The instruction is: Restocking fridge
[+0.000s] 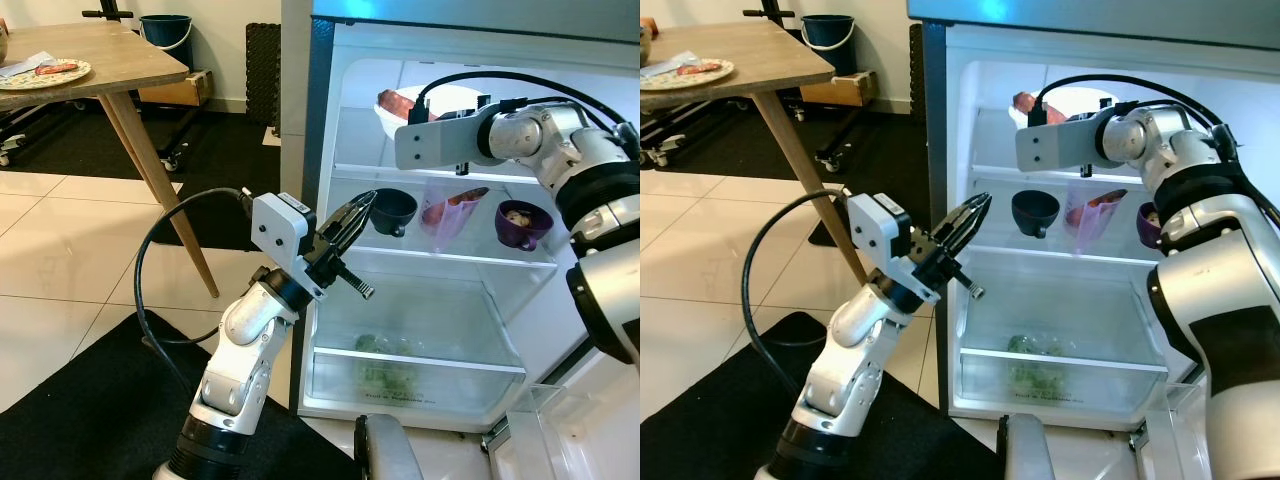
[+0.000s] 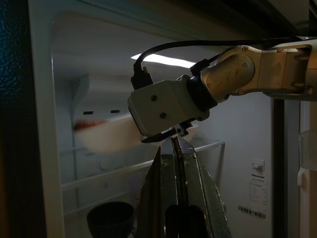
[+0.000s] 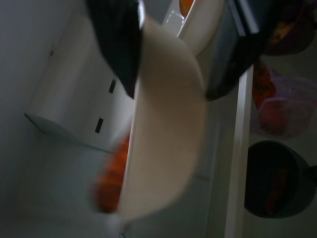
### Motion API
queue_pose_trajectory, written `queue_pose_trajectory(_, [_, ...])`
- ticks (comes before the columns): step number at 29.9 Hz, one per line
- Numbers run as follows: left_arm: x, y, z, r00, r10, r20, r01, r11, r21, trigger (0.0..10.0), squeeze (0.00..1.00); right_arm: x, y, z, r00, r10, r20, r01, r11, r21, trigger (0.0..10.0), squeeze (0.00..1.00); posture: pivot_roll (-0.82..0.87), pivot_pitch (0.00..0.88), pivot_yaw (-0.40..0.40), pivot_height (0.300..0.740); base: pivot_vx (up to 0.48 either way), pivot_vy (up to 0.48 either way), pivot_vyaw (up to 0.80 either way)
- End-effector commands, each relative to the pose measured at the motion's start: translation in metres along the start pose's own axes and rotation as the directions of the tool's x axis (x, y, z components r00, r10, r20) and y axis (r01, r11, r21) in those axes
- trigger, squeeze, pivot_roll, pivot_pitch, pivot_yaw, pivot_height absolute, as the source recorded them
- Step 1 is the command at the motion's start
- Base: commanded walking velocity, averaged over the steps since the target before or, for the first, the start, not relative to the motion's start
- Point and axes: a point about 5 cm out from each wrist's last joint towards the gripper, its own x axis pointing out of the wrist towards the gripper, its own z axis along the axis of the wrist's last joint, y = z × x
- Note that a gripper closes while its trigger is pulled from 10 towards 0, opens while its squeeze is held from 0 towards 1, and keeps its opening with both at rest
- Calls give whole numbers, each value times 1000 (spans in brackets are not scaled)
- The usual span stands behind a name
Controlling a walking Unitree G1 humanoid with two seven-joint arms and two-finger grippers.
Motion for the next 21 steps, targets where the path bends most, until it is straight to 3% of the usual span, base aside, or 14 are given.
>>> queue_pose_trajectory(1, [2, -3, 2, 1000, -17, 2, 17, 1000, -1, 10000, 0, -1, -4, -2, 999, -38, -14, 38, 999, 11, 10000, 765, -103, 17, -76, 497, 0, 0, 0])
queue_pose_trajectory(2, [2, -3, 2, 1000, -17, 2, 17, 1000, -1, 10000, 0, -1, -4, -2, 999, -38, -14, 38, 999, 11, 10000, 765, -103, 17, -76, 497, 0, 0, 0])
queue_pose_trajectory(3, [2, -3, 3, 1000, -18, 3, 18, 1000, -2, 10000, 0, -1, -6, -1, 998, -54, -17, 54, 999, 5, 10000, 196, -103, 17, -76, 497, 0, 0, 0])
queue_pose_trajectory(4, [2, -3, 3, 1000, -18, 3, 18, 1000, -2, 10000, 0, -1, -6, -1, 998, -56, -17, 56, 998, 3, 10000, 196, -103, 17, -76, 497, 0, 0, 0])
queue_pose_trajectory(5, [2, -3, 3, 1000, -19, 4, 19, 1000, -3, 10000, 0, -1, -7, -1, 998, -61, -17, 61, 998, 1, 10000, 0, -105, 16, -75, 497, 0, 0, 0])
queue_pose_trajectory(17, [3, -4, 3, 1000, -22, 6, 22, 1000, -3, 10000, 0, -2, -10, 1, 997, -73, -3, 73, 997, 17, 10000, 0, -105, 14, -75, 497, 0, 0, 0])
queue_pose_trajectory(21, [3, -5, 2, 1000, -24, 5, 24, 1000, -4, 10000, 0, -4, -10, 1, 998, -48, 46, 44, 995, 85, 10000, 0, -102, 8, -75, 497, 0, 0, 0])
